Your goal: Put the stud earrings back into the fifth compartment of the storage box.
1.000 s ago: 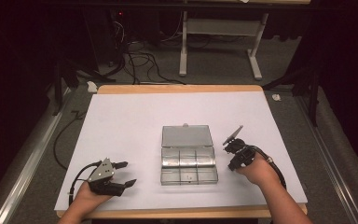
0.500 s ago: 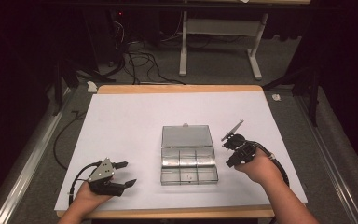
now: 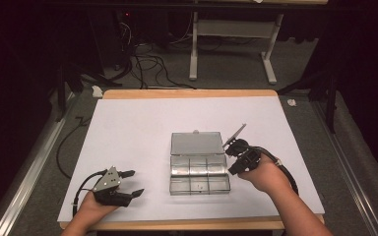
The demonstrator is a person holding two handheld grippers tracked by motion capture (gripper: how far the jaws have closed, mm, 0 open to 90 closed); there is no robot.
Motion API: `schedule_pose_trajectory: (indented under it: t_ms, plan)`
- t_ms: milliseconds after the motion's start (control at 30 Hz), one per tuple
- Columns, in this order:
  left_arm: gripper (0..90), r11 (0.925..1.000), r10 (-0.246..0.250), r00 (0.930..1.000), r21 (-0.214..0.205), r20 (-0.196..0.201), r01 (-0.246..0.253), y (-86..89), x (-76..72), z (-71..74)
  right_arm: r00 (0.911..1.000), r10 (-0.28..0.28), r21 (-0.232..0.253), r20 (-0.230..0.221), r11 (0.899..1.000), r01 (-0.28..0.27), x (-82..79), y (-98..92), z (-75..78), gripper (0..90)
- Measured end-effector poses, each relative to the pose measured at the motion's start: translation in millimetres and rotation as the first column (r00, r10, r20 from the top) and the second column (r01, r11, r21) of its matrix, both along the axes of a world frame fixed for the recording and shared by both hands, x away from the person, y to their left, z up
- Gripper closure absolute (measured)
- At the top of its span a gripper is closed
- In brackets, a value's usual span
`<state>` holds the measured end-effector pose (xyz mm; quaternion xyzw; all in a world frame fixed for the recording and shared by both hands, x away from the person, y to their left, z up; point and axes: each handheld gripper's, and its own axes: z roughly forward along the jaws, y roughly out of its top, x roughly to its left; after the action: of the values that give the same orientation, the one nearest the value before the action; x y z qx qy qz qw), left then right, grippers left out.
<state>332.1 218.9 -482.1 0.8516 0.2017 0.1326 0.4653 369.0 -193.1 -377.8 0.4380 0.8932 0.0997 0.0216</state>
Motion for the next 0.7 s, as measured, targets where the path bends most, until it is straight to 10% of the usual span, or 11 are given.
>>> schedule_pose_trajectory:
  t_ms: [700]
  plan:
    - [27.4, 1.0000, -0.001, 1.0000, -0.002, -0.002, 0.001, 0.3, 0.3, 0.1, 0.9957, 0.091, 0.007, -0.013, 0.996, -0.091, -4.8, 49.0, -5.7, 86.7]
